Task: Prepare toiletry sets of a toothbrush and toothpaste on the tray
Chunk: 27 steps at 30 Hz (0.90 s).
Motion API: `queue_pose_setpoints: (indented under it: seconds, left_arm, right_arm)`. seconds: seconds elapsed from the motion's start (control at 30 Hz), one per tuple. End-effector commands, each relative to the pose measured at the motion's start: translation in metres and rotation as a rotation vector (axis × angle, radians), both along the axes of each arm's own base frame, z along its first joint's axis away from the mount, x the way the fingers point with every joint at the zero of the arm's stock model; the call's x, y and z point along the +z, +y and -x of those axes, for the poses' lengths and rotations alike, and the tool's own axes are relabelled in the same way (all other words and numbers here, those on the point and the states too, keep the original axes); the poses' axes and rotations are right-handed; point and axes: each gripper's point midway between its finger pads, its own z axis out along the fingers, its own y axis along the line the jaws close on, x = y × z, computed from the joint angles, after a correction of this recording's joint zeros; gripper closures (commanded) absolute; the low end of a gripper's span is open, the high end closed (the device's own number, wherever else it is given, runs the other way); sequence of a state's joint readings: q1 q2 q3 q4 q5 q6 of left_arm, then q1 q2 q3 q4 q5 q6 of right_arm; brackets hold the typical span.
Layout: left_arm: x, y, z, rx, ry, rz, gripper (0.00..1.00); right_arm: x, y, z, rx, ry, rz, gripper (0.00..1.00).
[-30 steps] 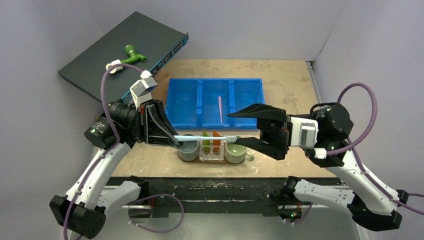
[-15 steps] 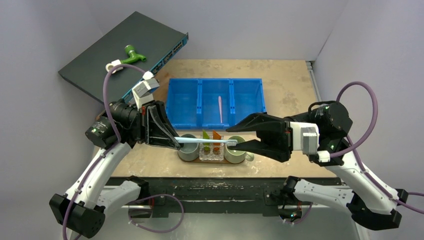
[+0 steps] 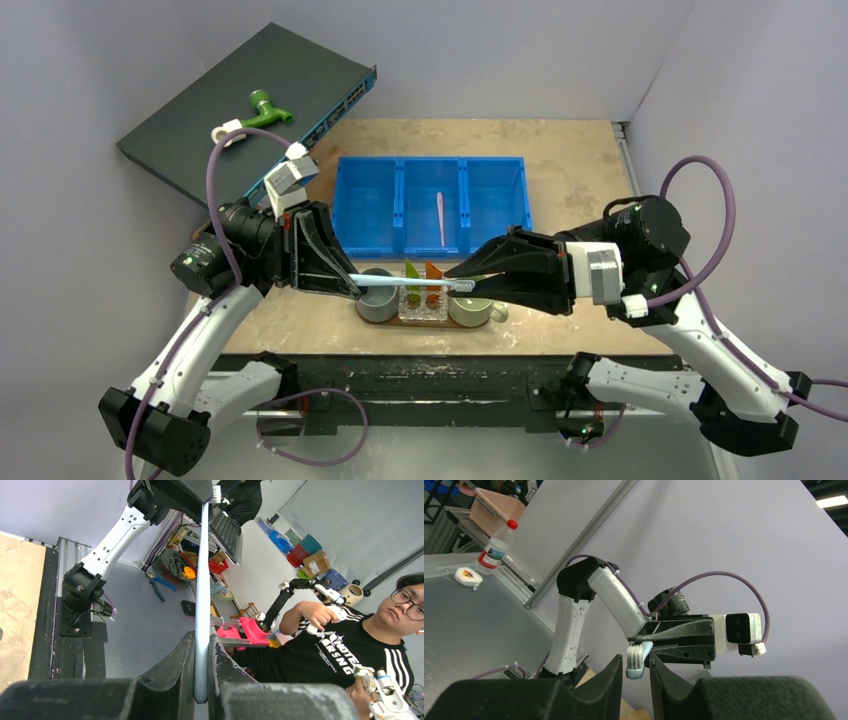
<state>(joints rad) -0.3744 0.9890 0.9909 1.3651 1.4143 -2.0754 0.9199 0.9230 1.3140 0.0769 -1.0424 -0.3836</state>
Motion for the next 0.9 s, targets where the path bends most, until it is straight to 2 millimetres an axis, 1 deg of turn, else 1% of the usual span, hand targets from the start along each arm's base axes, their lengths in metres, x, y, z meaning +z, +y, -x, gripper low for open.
queue_pose_setpoints:
  seconds: [0.0, 0.1, 0.4, 0.6, 0.87]
  left_arm:
    - [0.0058, 0.0025, 0.0084, -0.002, -0.101, 0.043, 1.00]
    - [0.0052, 0.0025, 0.0081, -0.001, -0.099, 0.042, 1.00]
    - [0.0034, 0.0020, 0.0071, -0.002, -0.092, 0.038, 1.00]
    - [0.0028, 0.0016, 0.0061, -0.002, -0.087, 0.036, 1.00]
    - [0.0036, 0.0028, 0.0090, -0.003, -0.092, 0.039, 1.00]
  right_arm:
    - [0.0129, -0.0064, 0.0070, 0.020, -0.028, -0.023, 0.74]
    - [0.0134, -0.0070, 0.0078, 0.022, -0.029, -0.024, 0.76]
    - [0.0157, -0.0122, 0.0129, 0.031, -0.035, -0.039, 0.71]
    - [0.0188, -0.0159, 0.0167, 0.039, -0.038, -0.051, 0.71]
    - [0.0187, -0.0142, 0.0153, 0.039, -0.033, -0.049, 0.72]
